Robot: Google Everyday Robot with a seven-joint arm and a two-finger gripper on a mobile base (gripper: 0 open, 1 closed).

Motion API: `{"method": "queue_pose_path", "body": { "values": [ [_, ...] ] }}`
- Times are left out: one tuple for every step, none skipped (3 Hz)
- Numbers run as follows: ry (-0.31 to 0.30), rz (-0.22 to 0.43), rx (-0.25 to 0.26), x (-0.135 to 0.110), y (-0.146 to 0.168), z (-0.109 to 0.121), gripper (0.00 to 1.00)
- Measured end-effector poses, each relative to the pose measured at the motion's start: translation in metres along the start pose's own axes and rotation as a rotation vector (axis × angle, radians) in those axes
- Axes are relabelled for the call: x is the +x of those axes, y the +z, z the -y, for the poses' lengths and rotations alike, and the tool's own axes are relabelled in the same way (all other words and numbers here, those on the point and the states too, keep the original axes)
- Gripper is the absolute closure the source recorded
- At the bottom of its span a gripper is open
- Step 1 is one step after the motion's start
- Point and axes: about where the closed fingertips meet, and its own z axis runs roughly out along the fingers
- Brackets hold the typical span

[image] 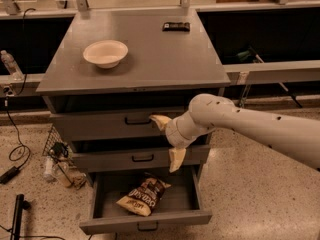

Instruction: Pick brown chip bag from bottom drawer and place on counter

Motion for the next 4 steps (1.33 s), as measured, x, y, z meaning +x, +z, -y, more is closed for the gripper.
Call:
{"method": "queue_pose_path", "body": {
  "values": [
    [0.003, -0.001, 0.006, -0.001, -0.002, 0.0, 0.02],
    [0.035, -0.021, 0.081, -0.01, -0.032, -0.006, 0.24],
    [0.112, -0.113, 0.153, -0.013, -0.079, -0.033, 0.47],
    [0.209, -0.175, 0.105, -0.03, -0.101, -0.08, 0.54]
  ]
}}
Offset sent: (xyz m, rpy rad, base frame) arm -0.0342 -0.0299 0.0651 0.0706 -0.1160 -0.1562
